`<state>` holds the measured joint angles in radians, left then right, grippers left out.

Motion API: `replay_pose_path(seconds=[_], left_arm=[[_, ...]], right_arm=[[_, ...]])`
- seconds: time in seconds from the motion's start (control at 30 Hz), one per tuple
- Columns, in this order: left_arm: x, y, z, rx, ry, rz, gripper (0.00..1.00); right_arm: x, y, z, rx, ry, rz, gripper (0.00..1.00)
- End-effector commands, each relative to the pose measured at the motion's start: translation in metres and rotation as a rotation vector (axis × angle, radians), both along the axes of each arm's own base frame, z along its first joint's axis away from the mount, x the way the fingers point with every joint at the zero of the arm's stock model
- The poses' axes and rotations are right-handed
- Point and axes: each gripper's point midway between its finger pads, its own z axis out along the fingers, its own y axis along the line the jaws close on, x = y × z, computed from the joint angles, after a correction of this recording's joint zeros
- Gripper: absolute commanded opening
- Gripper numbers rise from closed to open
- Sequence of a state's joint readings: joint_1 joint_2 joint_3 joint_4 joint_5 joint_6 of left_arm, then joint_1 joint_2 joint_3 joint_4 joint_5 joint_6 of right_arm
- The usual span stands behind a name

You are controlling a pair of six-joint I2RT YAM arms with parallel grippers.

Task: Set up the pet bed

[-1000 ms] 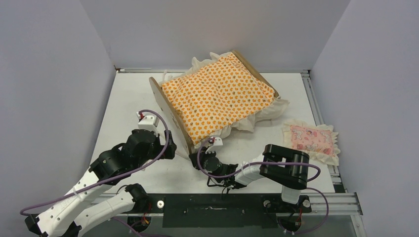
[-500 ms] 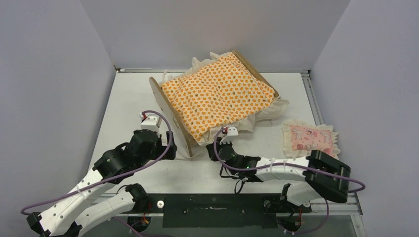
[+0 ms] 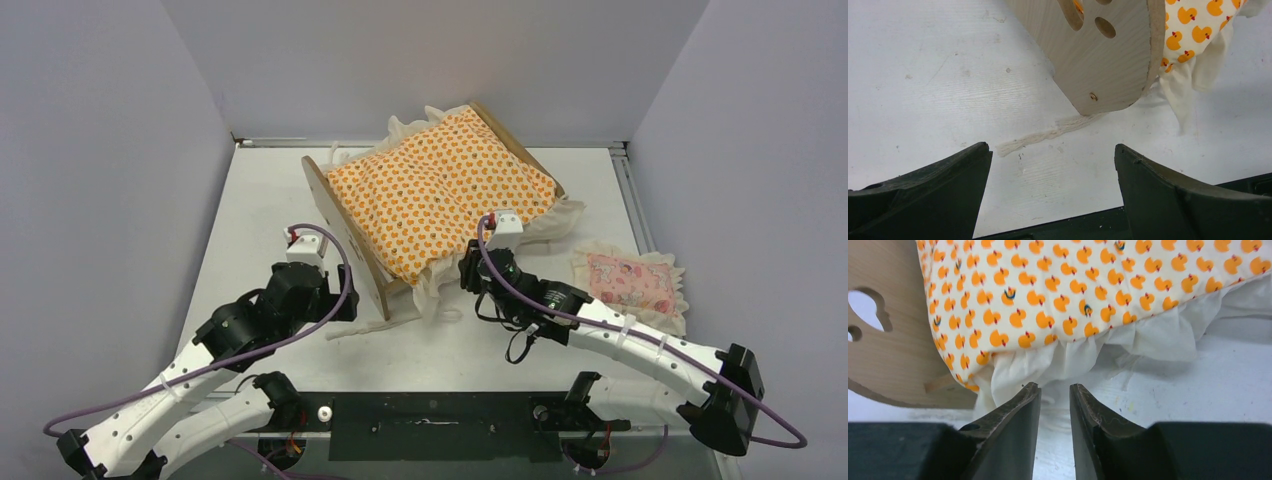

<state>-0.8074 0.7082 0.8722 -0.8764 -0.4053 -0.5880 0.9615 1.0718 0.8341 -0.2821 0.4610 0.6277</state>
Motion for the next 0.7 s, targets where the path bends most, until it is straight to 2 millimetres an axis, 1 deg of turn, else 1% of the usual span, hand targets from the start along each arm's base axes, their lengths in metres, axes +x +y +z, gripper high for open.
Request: replay_pose_path(seconds=[0.0,0.07,0.2,0.3,0.43,0.5,0.57,0.67], left_arm=[[0.006,-0.006,0.004,-0.044,-0.026,0.011,0.93],[0.006,-0.005,0.001,-0.046,-0.019,0.017,0.93],[0.002,-0.006,-0.004,-0.050,0.001,0.012,0.93],[0.000,-0.003,-0.007,-0.043,0.013,0.018,0.93],[-0.001,-0.003,-0.008,-0.054,0.013,0.017,0.93],[-0.002,-0.004,-0.009,-0.061,0.018,0.016,0.93],[-0.003,-0.006,-0.011,-0.069,0.026,0.012,0.93],[-0.005,-0.006,-0.013,-0.077,0.035,0.012,0.93]], right_arm=[[-0.025,0.003,-0.042,-0.097,0.161,0.108,0.32],[-0.033,0.016,-0.060,-0.059,0.209,0.135,0.35],[-0.051,0.047,-0.082,-0.009,0.218,0.214,0.37],[-0.062,0.068,-0.094,-0.063,0.196,0.292,0.39],[-0.077,0.095,-0.106,-0.169,0.152,0.413,0.47],[-0.077,0.098,-0.115,-0.204,0.138,0.414,0.48],[-0.072,0.092,-0.127,-0.229,0.140,0.364,0.49],[-0.062,0.080,-0.138,-0.264,0.125,0.278,0.50]])
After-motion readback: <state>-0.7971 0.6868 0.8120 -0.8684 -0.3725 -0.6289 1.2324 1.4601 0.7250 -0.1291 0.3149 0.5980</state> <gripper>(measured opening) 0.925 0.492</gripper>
